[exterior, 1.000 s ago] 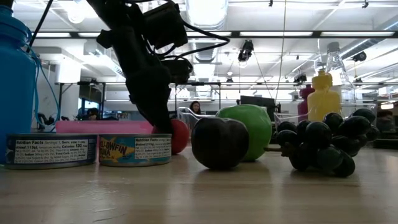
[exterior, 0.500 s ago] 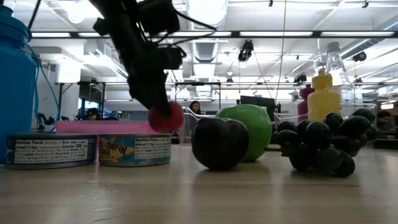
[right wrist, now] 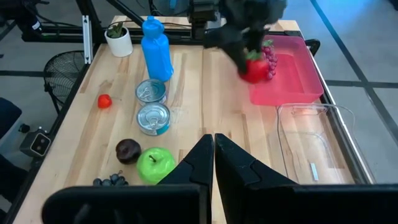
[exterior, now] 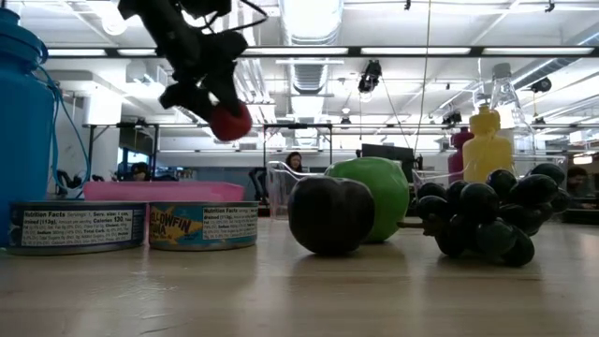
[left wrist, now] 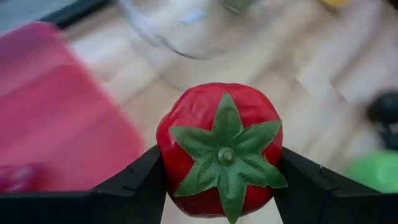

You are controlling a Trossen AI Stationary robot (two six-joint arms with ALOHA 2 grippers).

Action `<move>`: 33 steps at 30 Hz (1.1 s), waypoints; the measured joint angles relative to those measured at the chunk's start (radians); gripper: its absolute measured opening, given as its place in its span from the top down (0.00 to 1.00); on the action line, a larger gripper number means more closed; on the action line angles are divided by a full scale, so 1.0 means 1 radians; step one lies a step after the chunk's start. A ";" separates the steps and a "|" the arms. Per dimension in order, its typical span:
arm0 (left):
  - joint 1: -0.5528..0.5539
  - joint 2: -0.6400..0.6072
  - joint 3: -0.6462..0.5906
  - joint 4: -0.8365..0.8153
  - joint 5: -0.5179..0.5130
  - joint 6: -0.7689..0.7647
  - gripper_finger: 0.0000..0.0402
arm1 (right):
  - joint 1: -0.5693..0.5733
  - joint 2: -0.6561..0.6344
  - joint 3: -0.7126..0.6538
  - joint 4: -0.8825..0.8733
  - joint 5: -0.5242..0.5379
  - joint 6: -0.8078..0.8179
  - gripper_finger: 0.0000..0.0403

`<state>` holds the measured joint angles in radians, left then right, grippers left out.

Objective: Pick & Place Food Item
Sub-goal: Put the red tomato into the red transparent bin

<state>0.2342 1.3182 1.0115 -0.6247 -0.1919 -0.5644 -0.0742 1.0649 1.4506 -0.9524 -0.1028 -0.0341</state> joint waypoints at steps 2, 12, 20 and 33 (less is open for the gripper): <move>0.034 -0.023 0.000 -0.039 -0.027 -0.019 0.43 | 0.000 0.000 0.000 0.000 0.000 0.000 0.97; 0.208 0.011 -0.005 -0.111 -0.062 -0.076 0.43 | 0.000 0.000 0.000 0.000 0.000 0.000 0.97; 0.275 0.084 -0.015 -0.093 -0.063 -0.107 0.43 | 0.000 0.000 0.000 0.000 0.000 0.000 0.97; 0.299 0.160 -0.046 -0.068 -0.097 -0.129 0.43 | 0.000 0.000 0.000 0.000 0.000 0.000 0.97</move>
<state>0.5331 1.4780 0.9652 -0.6924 -0.2886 -0.6935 -0.0746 1.0649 1.4506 -0.9524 -0.1028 -0.0341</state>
